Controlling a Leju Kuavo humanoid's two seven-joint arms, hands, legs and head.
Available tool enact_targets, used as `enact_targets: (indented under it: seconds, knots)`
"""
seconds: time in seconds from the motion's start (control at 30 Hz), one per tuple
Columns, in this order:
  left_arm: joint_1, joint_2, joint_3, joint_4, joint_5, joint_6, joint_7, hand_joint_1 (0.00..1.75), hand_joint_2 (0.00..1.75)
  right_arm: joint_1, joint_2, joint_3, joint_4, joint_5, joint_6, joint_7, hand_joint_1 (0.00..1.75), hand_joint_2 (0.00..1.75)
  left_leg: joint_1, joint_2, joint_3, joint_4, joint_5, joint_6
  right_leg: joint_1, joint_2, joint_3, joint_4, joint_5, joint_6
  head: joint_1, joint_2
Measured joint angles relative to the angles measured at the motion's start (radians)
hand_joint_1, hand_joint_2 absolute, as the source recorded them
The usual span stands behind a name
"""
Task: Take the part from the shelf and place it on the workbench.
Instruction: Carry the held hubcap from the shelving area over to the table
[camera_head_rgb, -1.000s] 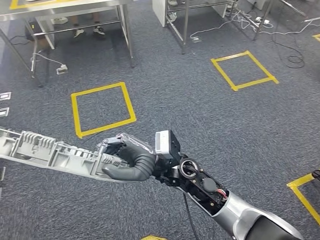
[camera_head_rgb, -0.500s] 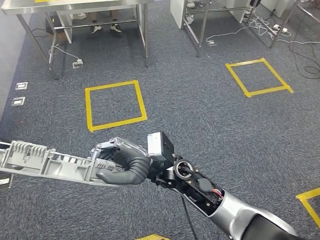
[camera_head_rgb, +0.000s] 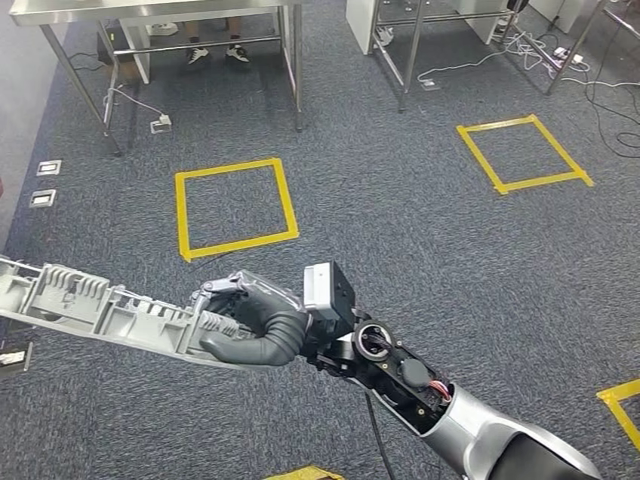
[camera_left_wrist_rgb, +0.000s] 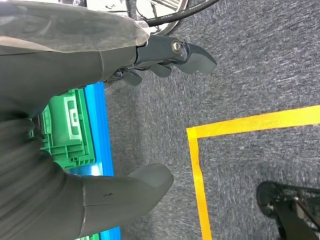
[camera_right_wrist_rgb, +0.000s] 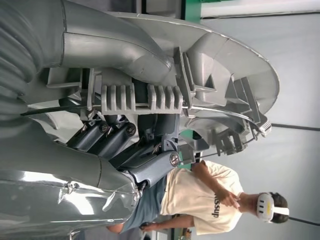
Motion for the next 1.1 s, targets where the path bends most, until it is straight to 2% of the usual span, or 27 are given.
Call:
enact_targets:
  seconds: [0.4,0.57,0.63,0.67,0.7,0.77,0.8,0.83,0.87,0.93,0.97,1.0,1.03,1.1]
  knots:
    - [0.0,0.0,0.0,0.0,0.0,0.0,0.016,0.0,1.75,0.004,0.0,-0.002,0.0,-0.007,-0.001,-0.002,1.75,1.75,0.001,0.001,0.002,-0.005,0.002,0.0,0.004,0.001,-0.001,0.0,0.0,0.001,-0.013,0.0]
    - [0.0,0.002,0.0,0.0,0.0,0.0,0.016,0.0,1.75,0.004,0.0,-0.002,0.0,-0.012,0.0,-0.002,1.75,1.75,-0.003,0.0,0.0,-0.003,-0.002,0.013,-0.001,-0.004,0.003,-0.006,0.001,0.012,-0.019,0.0]
    - [0.0,0.002,0.0,0.0,0.0,0.0,0.016,0.0,1.75,0.004,0.0,-0.002,0.0,-0.012,0.0,-0.002,1.75,1.75,0.003,-0.002,0.012,-0.019,0.003,0.02,-0.003,0.009,0.002,0.006,-0.01,0.017,-0.017,0.0]
    - [0.0,0.002,0.0,0.0,0.0,0.0,0.016,0.0,1.75,0.003,0.0,-0.002,0.0,-0.013,0.001,-0.003,1.75,1.75,0.006,-0.003,0.019,-0.027,0.005,0.025,-0.004,0.022,-0.012,0.038,-0.03,0.019,-0.014,0.0]
    - [-0.001,0.001,0.0,0.0,0.0,0.0,0.016,0.0,1.75,0.003,-0.001,-0.003,0.0,-0.014,0.001,-0.004,1.75,1.75,0.009,-0.004,0.024,-0.033,0.006,0.028,-0.005,0.037,-0.039,0.093,-0.058,0.019,-0.01,0.0]
    - [-0.002,0.001,0.0,0.0,0.0,0.0,0.016,0.0,1.75,0.006,-0.002,-0.003,0.0,-0.016,0.002,-0.005,1.75,1.75,0.009,-0.008,0.027,-0.033,0.005,0.03,-0.006,0.052,-0.12,0.241,-0.115,0.02,-0.004,0.0]
    - [-0.002,0.001,0.0,0.0,0.0,0.0,0.016,0.0,1.75,0.008,-0.003,-0.003,0.0,-0.016,0.002,-0.005,1.75,1.75,0.009,-0.012,0.028,-0.033,0.003,0.03,-0.006,0.054,-0.152,0.293,-0.125,0.02,-0.002,0.0]
    - [-0.002,0.0,0.0,0.0,0.0,0.0,0.015,0.0,1.75,0.01,-0.004,-0.003,0.001,-0.016,0.002,-0.005,1.75,1.75,0.009,-0.016,0.03,-0.032,0.001,0.029,-0.007,0.054,-0.168,0.31,-0.116,0.02,0.0,0.0]
    - [-0.002,0.0,0.0,0.0,0.0,0.0,0.015,0.0,1.75,0.011,-0.005,-0.003,0.001,-0.016,0.002,-0.004,1.75,1.75,0.009,-0.021,0.035,-0.031,-0.003,0.026,-0.008,0.054,-0.163,0.282,-0.085,0.018,0.001,0.0]
    - [-0.001,-0.001,0.0,0.0,0.0,0.0,0.015,0.0,1.75,0.013,-0.007,-0.003,0.002,-0.016,0.002,-0.004,1.75,1.75,0.011,-0.031,0.046,-0.03,-0.012,0.018,-0.008,0.056,-0.108,0.142,0.003,0.012,0.005,0.0]
    - [-0.002,-0.002,0.0,0.0,0.0,0.0,0.015,0.0,1.75,0.013,-0.008,-0.003,0.002,-0.016,0.002,-0.004,1.75,1.75,0.01,-0.034,0.049,-0.028,-0.016,0.014,-0.006,0.06,-0.08,0.076,0.033,0.008,0.005,0.0]
    - [-0.002,-0.004,0.0,0.0,0.0,0.0,0.015,0.0,1.75,0.013,-0.008,-0.003,0.002,-0.016,0.003,-0.005,1.75,1.75,0.01,-0.036,0.048,-0.027,-0.019,0.008,-0.004,0.063,-0.063,0.034,0.047,0.004,0.005,0.0]
    - [-0.003,-0.004,0.0,0.0,0.0,0.0,0.015,0.0,1.75,0.014,-0.008,-0.003,0.002,-0.016,0.003,-0.005,1.75,1.75,0.01,-0.037,0.046,-0.026,-0.02,0.003,-0.001,0.066,-0.057,0.017,0.047,0.001,0.003,0.0]
    - [-0.004,-0.005,0.0,0.0,0.0,0.0,0.015,0.0,1.75,0.014,-0.008,-0.003,0.001,-0.016,0.004,-0.005,1.75,1.75,0.012,-0.039,0.044,-0.03,-0.02,-0.008,0.003,0.067,-0.055,0.011,0.042,-0.007,-0.001,0.0]
